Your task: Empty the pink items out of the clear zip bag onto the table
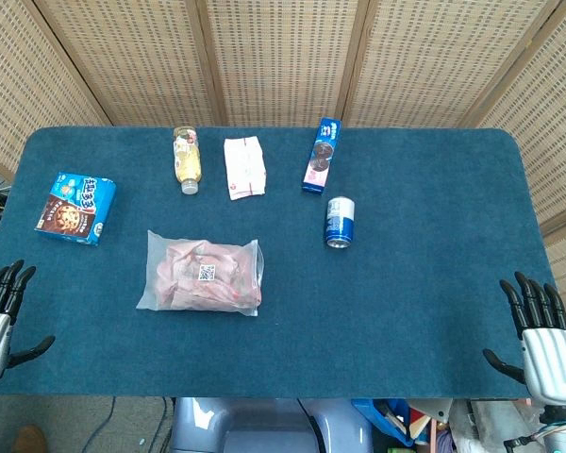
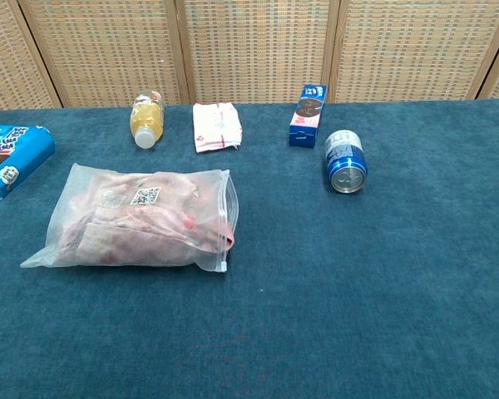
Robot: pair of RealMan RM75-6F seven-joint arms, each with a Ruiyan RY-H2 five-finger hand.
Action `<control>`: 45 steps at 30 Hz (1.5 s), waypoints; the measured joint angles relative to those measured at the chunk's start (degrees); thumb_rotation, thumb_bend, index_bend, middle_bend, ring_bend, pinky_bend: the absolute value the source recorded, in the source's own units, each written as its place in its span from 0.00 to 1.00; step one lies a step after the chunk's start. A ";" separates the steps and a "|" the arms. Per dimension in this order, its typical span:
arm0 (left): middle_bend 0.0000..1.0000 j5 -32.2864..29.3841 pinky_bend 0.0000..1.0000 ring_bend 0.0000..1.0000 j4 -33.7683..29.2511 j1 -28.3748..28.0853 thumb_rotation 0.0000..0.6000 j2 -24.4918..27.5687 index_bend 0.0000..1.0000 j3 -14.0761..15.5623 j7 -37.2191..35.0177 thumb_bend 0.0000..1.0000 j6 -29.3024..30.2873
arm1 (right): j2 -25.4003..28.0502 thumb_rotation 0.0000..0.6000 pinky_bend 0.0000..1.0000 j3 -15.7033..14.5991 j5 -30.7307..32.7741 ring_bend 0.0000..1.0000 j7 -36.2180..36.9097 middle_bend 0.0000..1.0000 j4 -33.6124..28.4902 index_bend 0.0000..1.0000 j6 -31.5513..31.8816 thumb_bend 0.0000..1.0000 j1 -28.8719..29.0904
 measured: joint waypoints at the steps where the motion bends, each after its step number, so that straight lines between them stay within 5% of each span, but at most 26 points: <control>1: 0.00 -0.01 0.00 0.00 0.04 0.00 1.00 -0.02 0.00 0.00 0.00 0.15 -0.02 | 0.03 1.00 0.00 0.00 0.04 0.00 0.01 0.00 -0.03 0.00 -0.02 0.00 0.00; 18: 0.00 -0.68 0.00 0.00 0.70 -2.32 1.00 -0.66 0.00 -0.16 0.70 0.15 -4.63 | 0.43 1.00 0.00 0.15 0.77 0.00 0.50 0.00 -0.49 0.00 -0.25 0.00 0.11; 34: 0.00 -6.57 0.00 0.00 9.95 -22.42 1.00 -10.10 0.00 -5.06 0.73 0.15 -33.44 | 0.13 1.00 0.00 1.29 4.21 0.00 -0.04 0.00 -0.01 0.00 -1.86 0.00 0.86; 45: 0.00 -11.99 0.00 0.00 16.26 -30.42 1.00 -17.85 0.00 -7.14 1.95 0.15 -42.40 | 0.01 1.00 0.00 2.20 6.72 0.00 -0.06 0.00 0.35 0.00 -3.04 0.00 1.49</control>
